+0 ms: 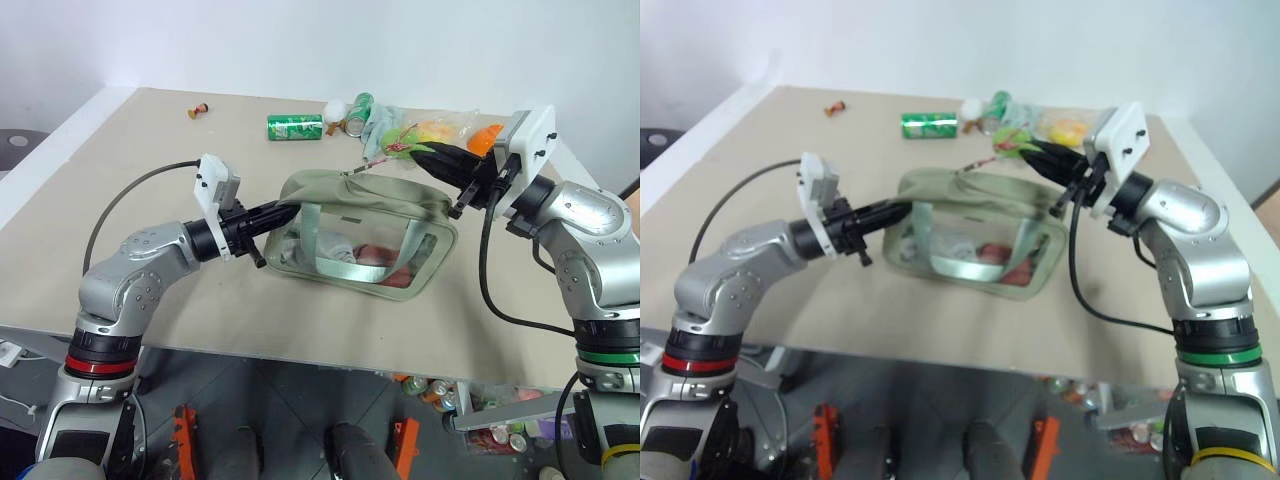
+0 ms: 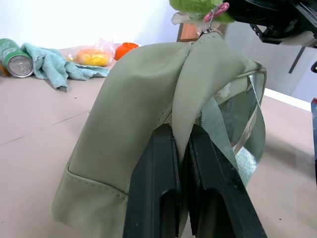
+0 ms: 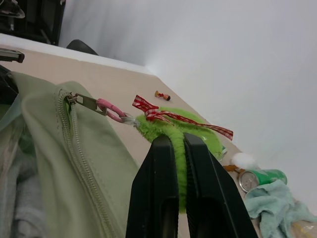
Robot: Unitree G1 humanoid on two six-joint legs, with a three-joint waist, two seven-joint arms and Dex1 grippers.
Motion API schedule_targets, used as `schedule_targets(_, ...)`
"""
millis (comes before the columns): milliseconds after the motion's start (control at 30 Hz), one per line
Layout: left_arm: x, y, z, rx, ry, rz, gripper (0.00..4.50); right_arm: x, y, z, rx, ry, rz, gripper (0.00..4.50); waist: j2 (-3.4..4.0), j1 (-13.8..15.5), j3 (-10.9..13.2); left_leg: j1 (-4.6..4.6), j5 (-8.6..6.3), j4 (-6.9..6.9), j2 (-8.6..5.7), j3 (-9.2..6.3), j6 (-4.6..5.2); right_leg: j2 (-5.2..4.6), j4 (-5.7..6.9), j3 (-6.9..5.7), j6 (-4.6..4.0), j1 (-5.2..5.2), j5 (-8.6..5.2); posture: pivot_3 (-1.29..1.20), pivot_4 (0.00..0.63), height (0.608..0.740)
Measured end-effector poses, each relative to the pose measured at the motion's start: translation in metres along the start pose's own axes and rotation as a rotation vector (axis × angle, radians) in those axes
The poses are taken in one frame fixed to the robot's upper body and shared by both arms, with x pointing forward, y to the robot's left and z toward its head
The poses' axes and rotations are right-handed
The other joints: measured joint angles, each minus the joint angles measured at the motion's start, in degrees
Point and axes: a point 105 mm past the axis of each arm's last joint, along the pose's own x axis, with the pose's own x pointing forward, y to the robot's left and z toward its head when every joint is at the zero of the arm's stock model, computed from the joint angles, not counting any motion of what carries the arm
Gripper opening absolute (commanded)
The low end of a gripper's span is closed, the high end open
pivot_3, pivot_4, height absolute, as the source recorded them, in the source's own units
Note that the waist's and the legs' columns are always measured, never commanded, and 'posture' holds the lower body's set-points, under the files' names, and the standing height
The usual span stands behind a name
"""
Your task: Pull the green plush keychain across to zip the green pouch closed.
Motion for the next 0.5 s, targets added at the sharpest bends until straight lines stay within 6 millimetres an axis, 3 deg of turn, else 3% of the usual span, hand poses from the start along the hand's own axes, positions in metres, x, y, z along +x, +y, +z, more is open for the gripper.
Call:
schedule_targets(233,0.001,-0.003,-0.001,0.120,0.014,-0.007,0.00,-0.006,-0.014,0.007,-0.047,0.031,-0.010,0.02,0.00,0.0,0.0,0.03,0.00,0.00,-0.01,0.00,0.00,0.00,0.00,0.00,-0.01,0.03,0.00,0.00,0.150,0.740)
schedule_targets(300,-0.020,0.019,-0.021,0.109,0.098,0.105,0.00,-0.041,-0.065,0.008,-0.043,0.101,-0.216,0.02,0.31,0.2,0.1,0.04,0.02,0.00,-0.11,0.07,0.03,-0.11,-0.01,0.05,-0.02,0.02,-0.02,0.00,0.150,0.740)
schedule_targets(333,-0.031,0.030,-0.025,0.092,0.097,0.160,0.00,-0.054,-0.078,0.008,-0.039,0.129,-0.266,0.02,0.30,0.2,0.1,0.02,0.02,-0.01,-0.06,0.07,0.03,-0.09,-0.01,0.02,-0.04,-0.01,-0.03,0.00,0.150,0.740)
schedule_targets(500,-0.029,0.040,-0.028,0.076,0.101,0.215,0.00,-0.057,-0.087,0.025,-0.065,0.079,-0.300,0.02,0.41,0.0,0.2,0.03,0.03,0.00,-0.02,0.05,0.05,-0.01,0.00,0.03,-0.05,-0.01,0.00,0.00,0.150,0.740)
